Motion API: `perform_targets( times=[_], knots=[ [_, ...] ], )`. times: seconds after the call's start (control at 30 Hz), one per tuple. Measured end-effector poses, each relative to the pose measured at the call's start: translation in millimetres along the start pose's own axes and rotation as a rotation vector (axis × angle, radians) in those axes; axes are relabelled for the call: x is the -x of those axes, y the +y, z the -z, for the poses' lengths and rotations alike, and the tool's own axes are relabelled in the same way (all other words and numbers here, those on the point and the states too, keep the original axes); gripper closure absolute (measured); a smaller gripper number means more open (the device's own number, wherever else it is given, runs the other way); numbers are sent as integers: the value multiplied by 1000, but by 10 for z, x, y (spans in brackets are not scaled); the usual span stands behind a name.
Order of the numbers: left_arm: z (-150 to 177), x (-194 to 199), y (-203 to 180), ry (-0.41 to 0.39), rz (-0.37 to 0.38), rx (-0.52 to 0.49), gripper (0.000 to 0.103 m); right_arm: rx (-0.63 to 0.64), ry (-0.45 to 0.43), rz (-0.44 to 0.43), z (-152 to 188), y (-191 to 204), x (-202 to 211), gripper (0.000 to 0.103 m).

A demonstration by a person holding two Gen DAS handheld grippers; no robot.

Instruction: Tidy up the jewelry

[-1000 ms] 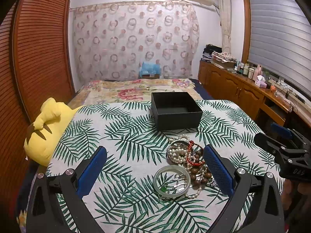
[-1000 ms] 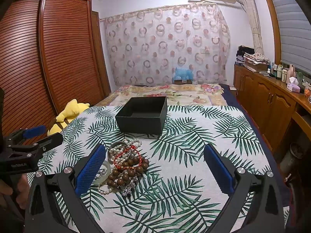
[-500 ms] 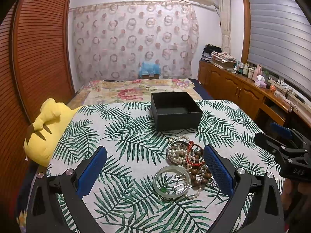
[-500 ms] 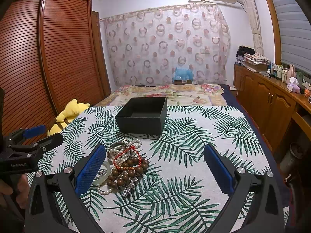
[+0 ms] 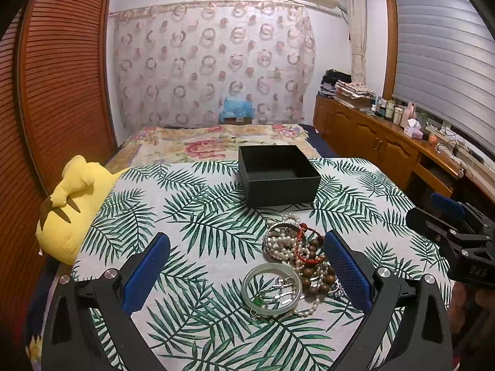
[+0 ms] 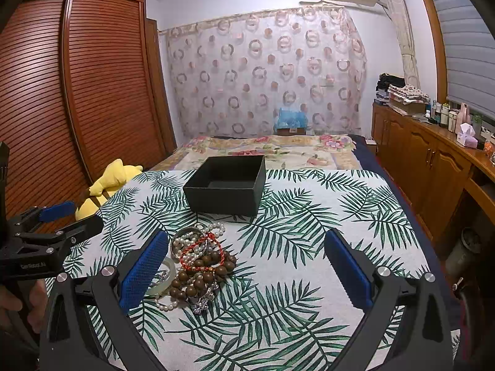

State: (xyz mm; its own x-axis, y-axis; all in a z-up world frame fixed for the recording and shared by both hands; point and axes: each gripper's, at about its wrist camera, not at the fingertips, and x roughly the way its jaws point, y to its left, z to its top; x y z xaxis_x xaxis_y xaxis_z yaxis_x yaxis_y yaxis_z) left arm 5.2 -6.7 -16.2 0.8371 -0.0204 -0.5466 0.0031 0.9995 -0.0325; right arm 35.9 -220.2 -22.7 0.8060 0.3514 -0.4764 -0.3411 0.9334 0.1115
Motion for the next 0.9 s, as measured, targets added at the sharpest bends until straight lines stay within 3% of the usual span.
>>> perform_targets(
  times=[0.47, 0.9],
  knots=[
    [125, -201, 156, 80, 28, -16, 7, 37, 23, -45, 35, -46, -188, 3],
    [314, -440, 344, 167, 54, -19, 7, 132, 198, -166, 100, 27, -792, 38]
  ],
)
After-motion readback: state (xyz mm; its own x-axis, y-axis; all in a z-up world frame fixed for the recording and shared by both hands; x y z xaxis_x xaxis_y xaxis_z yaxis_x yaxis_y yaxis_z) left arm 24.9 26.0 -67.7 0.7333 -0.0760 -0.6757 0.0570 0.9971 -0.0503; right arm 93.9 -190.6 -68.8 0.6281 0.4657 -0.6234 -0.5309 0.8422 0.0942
